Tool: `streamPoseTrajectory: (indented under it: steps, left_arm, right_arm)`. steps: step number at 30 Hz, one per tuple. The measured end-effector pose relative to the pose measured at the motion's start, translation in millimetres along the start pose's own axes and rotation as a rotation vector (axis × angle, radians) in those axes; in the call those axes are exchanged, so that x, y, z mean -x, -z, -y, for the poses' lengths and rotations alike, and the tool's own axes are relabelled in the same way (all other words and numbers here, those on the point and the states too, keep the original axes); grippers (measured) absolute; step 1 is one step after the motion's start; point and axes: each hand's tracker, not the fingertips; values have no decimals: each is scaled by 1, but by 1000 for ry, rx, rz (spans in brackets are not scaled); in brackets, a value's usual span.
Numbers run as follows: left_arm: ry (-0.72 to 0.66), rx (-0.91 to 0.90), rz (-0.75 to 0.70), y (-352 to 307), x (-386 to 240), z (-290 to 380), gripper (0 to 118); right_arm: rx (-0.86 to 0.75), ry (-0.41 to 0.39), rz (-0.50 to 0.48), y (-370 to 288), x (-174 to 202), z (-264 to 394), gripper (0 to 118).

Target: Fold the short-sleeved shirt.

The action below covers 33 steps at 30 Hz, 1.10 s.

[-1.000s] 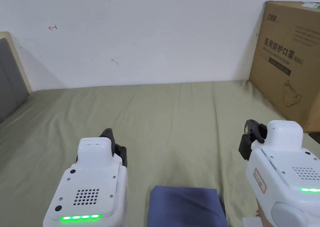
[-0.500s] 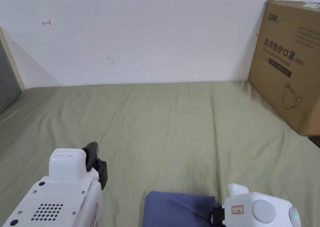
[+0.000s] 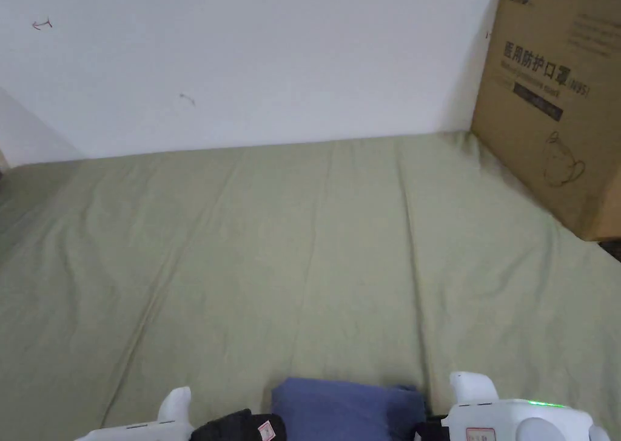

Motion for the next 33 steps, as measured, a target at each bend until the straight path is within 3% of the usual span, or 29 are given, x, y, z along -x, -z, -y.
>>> streamPoseTrajectory:
  steps: [3,5,8,9,10,11,12,13,15,16,19,23,28,33]
  left_arm:
    - [-174,115,174,36,21,7,118]
    - [-157,153,276,63,23,11,118]
    - [-150,123,298,83,25,6,117]
    - [-157,83,261,84,28,4,106]
    - [-158,42,145,82,33,3,78]
    - [-135,41,-14,84,40,5,23]
    - [-148,61,100,86,42,10,21]
    - [-105,31,132,79,34,9,21]
    - [-38,56,27,78,22,9,21]
    - [-67,53,40,77,18,8,21]
    - [-36,30,21,54,-7,7,22]
    - [11,-50,74,-19,-29,-9,22]
    - [80,-172,-159,-150,-9,-43,22]
    - [48,-233,-462,-259,27,-67,22]
  right_arm:
    - [-7,7,-11,1,-2,1,0]
    - [-9,8,-16,1,-3,2,0]
    - [-16,11,-23,0,-4,4,0]
    - [-19,14,-24,0,-4,5,0]
    - [-21,20,-27,0,-6,5,0]
    - [-24,32,-37,0,-7,6,0]
    - [-10,58,-86,1,-7,7,0]
    - [-16,60,-31,0,-5,8,0]
    - [-7,99,-13,-9,4,2,0]
    - [-9,77,-1,-14,10,-1,0]
    - [-93,-84,40,-39,34,-11,0]
    - [-173,-128,-3,-80,56,-20,0]
    - [-199,-143,-11,-105,70,-22,0]
    - [-178,-159,36,-103,79,-14,0]
